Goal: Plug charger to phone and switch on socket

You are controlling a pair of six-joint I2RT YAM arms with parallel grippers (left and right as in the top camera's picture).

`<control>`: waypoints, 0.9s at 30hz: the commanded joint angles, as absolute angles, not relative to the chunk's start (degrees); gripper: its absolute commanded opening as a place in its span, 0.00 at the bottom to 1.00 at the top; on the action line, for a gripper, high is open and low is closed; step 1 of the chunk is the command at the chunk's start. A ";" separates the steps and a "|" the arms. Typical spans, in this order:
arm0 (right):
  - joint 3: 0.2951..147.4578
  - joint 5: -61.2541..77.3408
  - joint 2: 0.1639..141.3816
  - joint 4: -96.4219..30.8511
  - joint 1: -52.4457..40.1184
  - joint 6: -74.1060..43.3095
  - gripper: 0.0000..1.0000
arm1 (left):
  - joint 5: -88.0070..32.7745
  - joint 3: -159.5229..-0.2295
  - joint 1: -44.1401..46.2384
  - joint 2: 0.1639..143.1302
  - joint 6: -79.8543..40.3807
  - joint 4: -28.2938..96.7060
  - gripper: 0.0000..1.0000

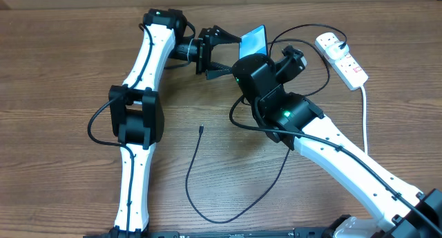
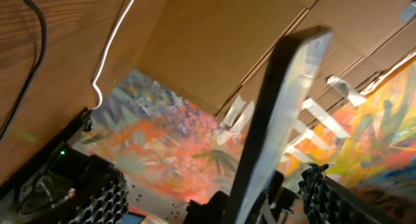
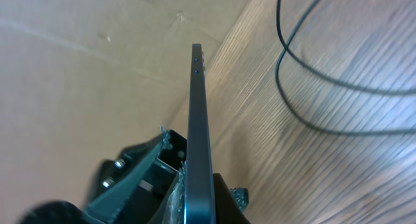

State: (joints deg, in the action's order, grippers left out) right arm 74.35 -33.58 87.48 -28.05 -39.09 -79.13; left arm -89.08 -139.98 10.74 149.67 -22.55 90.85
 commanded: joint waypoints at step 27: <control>75.81 -24.36 86.80 -29.80 -39.27 -114.45 0.04 | -90.59 -141.62 10.57 150.21 -33.71 92.97 0.34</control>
